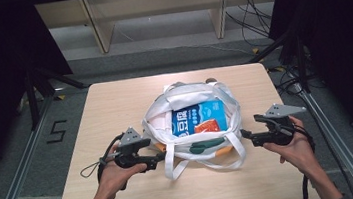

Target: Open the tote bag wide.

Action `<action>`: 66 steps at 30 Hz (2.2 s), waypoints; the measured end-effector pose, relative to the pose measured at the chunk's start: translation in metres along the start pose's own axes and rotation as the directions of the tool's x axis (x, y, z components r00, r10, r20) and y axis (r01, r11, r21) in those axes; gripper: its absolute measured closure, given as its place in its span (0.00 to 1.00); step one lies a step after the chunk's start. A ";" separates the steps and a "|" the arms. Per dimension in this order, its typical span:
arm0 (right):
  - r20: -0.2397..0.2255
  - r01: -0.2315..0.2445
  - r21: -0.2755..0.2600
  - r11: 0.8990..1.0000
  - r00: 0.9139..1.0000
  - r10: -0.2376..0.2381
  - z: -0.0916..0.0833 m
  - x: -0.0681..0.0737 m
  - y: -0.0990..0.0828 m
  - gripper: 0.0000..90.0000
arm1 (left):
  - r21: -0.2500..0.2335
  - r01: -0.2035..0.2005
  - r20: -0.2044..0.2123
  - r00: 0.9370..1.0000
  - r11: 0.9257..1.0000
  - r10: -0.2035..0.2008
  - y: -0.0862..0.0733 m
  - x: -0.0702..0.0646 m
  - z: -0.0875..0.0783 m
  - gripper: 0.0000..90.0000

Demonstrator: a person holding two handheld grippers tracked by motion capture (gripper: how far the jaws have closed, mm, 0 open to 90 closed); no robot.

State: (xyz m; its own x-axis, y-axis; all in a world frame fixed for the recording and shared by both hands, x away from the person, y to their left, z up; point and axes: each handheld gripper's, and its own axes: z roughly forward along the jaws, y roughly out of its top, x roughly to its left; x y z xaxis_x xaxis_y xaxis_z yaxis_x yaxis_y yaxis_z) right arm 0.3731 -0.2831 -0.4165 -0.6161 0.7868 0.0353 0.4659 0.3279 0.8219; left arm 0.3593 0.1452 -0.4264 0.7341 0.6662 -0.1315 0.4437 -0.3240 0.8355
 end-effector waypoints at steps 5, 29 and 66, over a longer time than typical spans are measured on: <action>-0.009 -0.008 0.004 1.000 1.000 0.008 0.000 0.000 -0.008 0.26 | 0.007 -0.012 -0.015 1.000 1.000 0.012 -0.006 0.000 -0.003 0.26; -0.030 0.027 0.017 0.999 0.999 -0.027 -0.008 0.015 -0.037 0.23 | 0.001 0.007 0.001 1.000 1.000 -0.007 -0.045 -0.016 -0.004 0.17; -0.090 0.084 0.126 0.988 0.993 -0.073 -0.023 0.049 -0.106 0.28 | 0.100 -0.097 -0.041 0.994 0.990 0.101 -0.100 -0.050 -0.011 0.17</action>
State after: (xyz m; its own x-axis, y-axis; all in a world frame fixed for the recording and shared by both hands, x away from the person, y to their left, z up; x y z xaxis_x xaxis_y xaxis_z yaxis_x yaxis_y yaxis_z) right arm 0.2790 -0.2911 -0.4893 -0.7028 0.7109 0.0264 0.4890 0.4558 0.7437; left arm 0.2726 0.1519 -0.4969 0.7537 0.6568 -0.0244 0.4197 -0.4523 0.7870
